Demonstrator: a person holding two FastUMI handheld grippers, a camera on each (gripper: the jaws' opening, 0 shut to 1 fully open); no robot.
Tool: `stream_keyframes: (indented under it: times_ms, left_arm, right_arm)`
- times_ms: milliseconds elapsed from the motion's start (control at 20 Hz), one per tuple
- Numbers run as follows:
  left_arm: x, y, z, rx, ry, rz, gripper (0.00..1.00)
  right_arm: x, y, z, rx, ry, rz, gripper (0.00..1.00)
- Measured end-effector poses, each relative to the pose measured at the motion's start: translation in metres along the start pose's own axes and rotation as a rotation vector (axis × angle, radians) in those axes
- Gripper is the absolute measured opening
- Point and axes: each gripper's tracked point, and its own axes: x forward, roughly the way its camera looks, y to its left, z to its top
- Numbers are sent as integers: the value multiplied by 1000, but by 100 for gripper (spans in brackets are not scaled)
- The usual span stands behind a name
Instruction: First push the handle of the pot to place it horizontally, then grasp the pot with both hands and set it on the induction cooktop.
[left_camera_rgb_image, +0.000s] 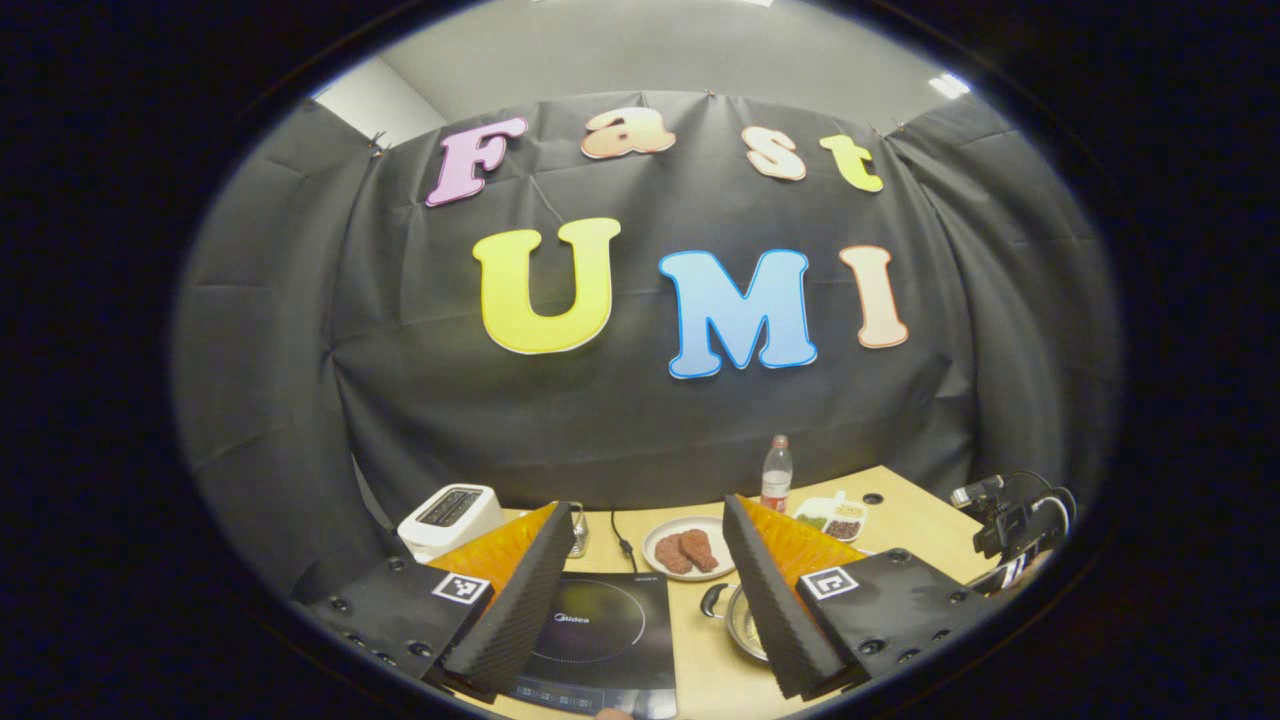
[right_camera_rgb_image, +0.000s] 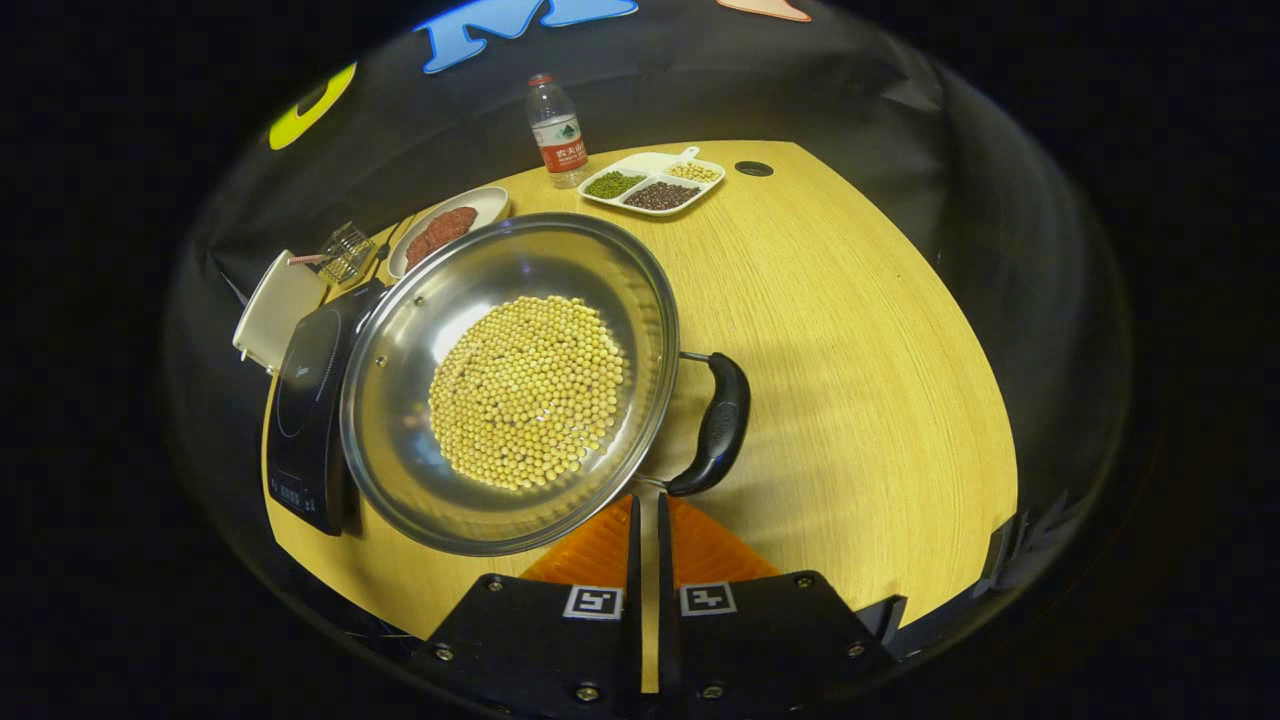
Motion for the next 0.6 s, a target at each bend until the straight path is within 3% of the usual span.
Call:
stream_keyframes:
  times_ms: [50, 100, 200, 250, 600]
  left_arm:
    - [1, 0, 0, -2, 1, 3, 97]
    - [3, 1, -1, -4, 4, 7, 94]
    - [5, 2, -2, -8, 8, 15, 100]
    - [7, 1, -3, -9, 11, 17, 94]
    - [22, 0, -2, -10, 15, 31, 94]
  right_arm:
    - [1, -2, 1, -2, 2, -3, 7]
    - [3, -6, 3, -8, 4, -12, 7]
    - [6, -12, 6, -12, 10, -27, 7]
    - [8, -13, 8, -5, 12, -26, 7]
    - [20, -31, 34, 17, -6, -61, 7]
